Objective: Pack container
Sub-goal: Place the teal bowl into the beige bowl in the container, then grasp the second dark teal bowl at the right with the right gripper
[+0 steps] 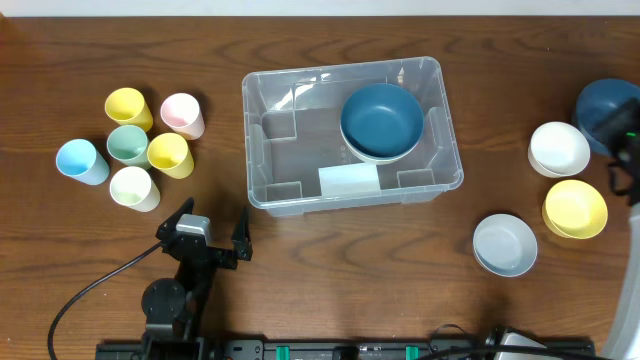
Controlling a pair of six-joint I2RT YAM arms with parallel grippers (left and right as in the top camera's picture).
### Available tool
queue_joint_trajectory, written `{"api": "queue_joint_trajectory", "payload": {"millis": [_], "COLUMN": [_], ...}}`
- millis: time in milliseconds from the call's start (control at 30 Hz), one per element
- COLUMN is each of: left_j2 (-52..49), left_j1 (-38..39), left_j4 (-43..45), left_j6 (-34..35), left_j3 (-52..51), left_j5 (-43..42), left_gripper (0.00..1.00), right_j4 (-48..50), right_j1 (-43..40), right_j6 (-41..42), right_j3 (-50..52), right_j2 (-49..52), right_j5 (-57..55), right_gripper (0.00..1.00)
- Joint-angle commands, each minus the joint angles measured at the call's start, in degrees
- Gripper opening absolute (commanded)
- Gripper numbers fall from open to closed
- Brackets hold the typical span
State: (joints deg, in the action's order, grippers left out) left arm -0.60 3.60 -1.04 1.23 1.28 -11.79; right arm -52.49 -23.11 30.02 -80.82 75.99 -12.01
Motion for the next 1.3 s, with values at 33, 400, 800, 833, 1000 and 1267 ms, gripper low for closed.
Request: {"api": "queue_joint_trajectory", "payload": {"millis": [33,400,800,833,1000,1267], "left_j2": [0.33,0.33,0.33,0.33,0.33,0.33], "left_j1": [0.24,0.24,0.24,0.24,0.24,0.24], "left_j4": [-1.88,-1.88,-1.88,-1.88,-1.88,-1.88], "left_j6": [-0.79,-0.79,-0.79,-0.79,-0.79,-0.79], "left_j3": [-1.05,-1.05,-1.05,-1.05,-1.05,-1.05], "left_j5": [-0.63,-0.63,-0.63,-0.63,-0.63,-0.63], "left_gripper": [0.98,0.98,0.98,0.98,0.98,0.98], "right_j4": [1.16,5.29,19.45,20.61,24.50,28.81], "right_j1": [-8.79,-17.18,-17.86,-17.86,-17.75,-17.70], "right_j6": [2.78,2.45,-2.05,-2.34,-2.47,-2.49], "right_j3": [-0.07,-0.07,-0.07,-0.07,-0.07,-0.07], "right_j2": [4.48,19.45,28.85,29.44,32.98,39.36], "right_j5": [4.55,8.11,14.71,15.34,16.15,16.61], "right_gripper": [0.69,0.67,0.67,0.67,0.66,0.62]}}
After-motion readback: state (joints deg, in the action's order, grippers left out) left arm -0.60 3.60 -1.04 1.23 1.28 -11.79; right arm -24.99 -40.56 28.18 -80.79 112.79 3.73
